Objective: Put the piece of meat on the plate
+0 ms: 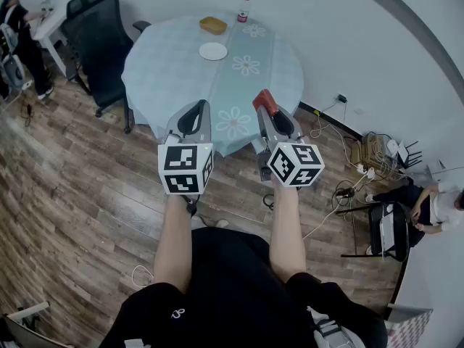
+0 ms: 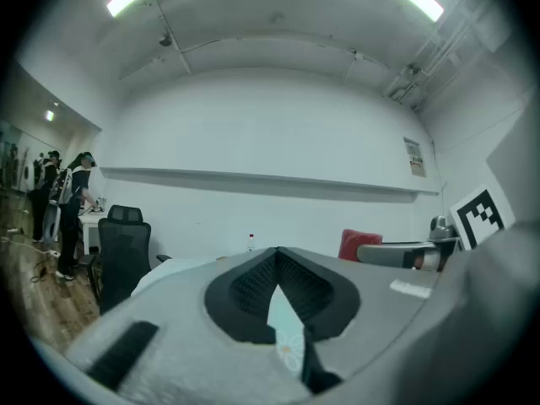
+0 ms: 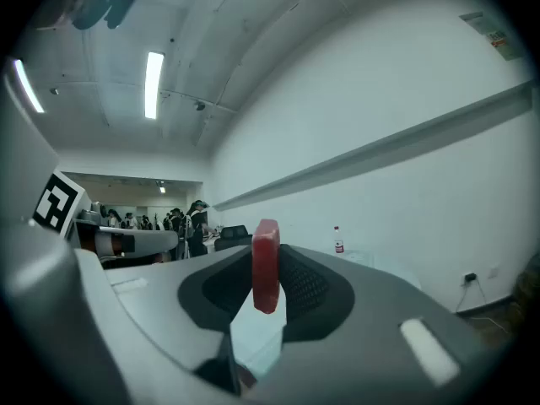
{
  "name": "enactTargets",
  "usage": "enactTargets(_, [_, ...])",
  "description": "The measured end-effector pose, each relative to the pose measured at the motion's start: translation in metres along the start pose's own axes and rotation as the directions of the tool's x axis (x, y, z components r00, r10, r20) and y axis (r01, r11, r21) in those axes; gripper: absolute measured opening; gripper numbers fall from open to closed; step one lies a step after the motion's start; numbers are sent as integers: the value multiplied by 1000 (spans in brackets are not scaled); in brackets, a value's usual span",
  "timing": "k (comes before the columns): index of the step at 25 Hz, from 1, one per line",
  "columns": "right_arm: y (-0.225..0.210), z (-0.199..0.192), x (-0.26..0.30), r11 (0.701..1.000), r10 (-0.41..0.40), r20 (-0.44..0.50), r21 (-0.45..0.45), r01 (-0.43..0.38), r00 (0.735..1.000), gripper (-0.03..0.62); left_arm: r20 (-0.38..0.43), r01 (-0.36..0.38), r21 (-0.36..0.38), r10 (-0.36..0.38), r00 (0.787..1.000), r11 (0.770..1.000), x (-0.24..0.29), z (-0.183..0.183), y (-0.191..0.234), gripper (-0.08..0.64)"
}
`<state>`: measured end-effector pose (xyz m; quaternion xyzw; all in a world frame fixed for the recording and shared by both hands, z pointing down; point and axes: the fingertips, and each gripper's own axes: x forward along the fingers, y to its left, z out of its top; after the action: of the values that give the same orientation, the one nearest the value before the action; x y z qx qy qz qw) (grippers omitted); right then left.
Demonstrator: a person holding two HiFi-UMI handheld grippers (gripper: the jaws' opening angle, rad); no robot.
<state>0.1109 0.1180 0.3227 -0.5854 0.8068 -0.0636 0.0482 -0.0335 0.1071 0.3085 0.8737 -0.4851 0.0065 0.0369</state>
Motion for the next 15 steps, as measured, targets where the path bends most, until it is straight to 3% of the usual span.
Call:
enactTargets(9, [1, -10, 5, 999, 2, -18, 47, -1, 1000, 100, -22, -2, -11, 1, 1000, 1000, -1, -6, 6, -5])
enactTargets(15, [18, -42, 18, 995, 13, -84, 103, -5, 996, 100, -112, -48, -92, 38, 993, 995, -14, -55, 46, -5])
